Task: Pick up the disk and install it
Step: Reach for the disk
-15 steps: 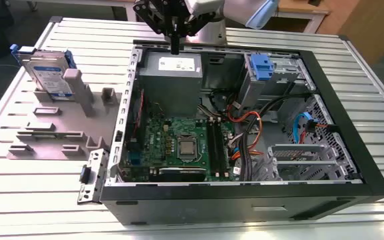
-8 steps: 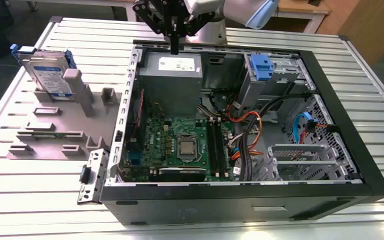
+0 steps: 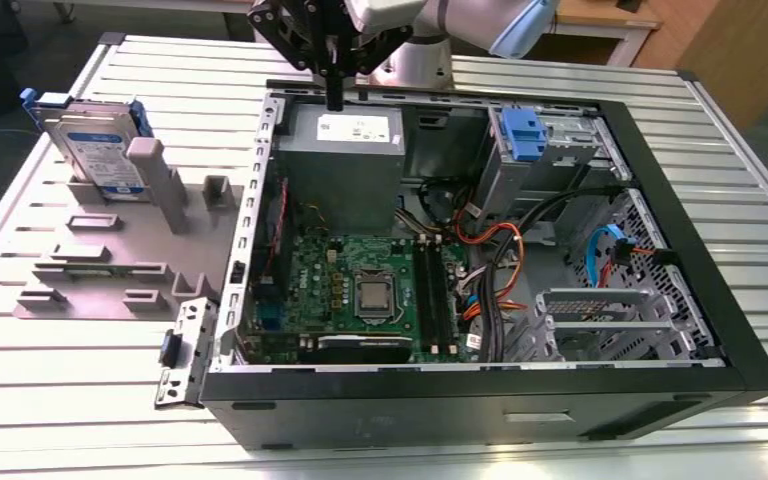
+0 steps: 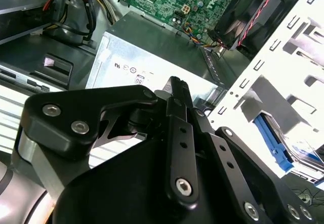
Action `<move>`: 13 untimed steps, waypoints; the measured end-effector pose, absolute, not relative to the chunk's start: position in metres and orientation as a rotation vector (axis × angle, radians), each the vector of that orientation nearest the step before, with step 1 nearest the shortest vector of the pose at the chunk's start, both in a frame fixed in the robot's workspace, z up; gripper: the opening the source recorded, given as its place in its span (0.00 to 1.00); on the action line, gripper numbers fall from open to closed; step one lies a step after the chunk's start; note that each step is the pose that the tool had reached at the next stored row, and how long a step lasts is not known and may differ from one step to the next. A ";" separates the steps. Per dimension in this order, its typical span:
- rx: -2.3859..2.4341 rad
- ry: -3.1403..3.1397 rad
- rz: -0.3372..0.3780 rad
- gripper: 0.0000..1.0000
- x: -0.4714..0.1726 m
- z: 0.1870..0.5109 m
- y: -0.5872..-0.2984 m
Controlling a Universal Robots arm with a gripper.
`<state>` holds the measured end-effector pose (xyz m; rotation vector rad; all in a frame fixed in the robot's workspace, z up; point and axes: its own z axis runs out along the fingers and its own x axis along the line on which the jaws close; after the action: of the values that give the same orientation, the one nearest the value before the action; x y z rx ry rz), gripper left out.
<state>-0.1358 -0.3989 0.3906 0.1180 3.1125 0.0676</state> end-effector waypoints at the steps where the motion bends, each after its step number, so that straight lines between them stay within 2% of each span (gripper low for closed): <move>1: 0.118 3.112 0.068 0.11 -0.138 0.391 -0.399; 13: 0.118 3.113 0.068 0.11 -0.140 0.391 -0.399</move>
<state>-0.1403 -0.3989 0.3906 0.1180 3.1125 0.0676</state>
